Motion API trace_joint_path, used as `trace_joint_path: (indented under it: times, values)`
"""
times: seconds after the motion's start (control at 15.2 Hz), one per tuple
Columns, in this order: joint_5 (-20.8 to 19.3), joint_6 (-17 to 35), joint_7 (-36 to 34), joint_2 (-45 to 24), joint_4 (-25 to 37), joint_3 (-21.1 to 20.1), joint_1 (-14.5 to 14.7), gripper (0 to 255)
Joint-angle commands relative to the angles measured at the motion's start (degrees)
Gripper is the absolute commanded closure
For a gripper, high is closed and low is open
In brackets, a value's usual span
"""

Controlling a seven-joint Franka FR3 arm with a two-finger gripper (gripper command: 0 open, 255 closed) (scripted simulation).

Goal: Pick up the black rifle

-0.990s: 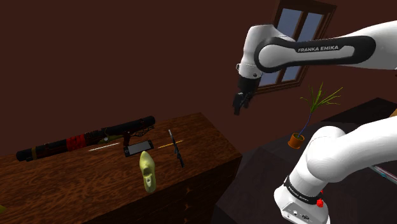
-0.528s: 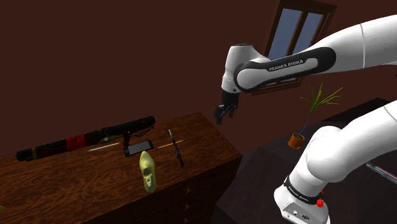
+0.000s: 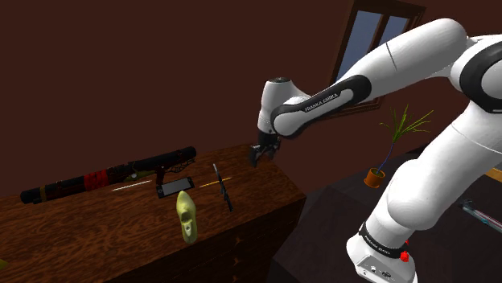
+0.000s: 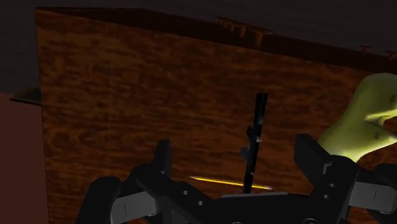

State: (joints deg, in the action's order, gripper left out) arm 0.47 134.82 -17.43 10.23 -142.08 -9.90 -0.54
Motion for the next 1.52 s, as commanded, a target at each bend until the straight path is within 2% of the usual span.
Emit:
trace_joint_path:
  times: [0.0, 0.33, 0.79, 1.19, 1.45]
  values:
    - [-1.62, 3.82, -3.23, -4.57, 1.37, -0.92, -0.22, 0]
    - [-7.83, 10.49, -11.90, -16.43, 7.51, -1.39, -0.01, 0]
    - [-15.95, 15.64, -22.89, -32.55, 19.65, 2.04, 3.59, 0]
    - [-18.69, 16.96, -28.75, -45.92, 33.05, 5.73, 7.21, 0]
    - [-19.17, 18.35, -29.52, -48.73, 34.58, 6.43, 7.77, 0]
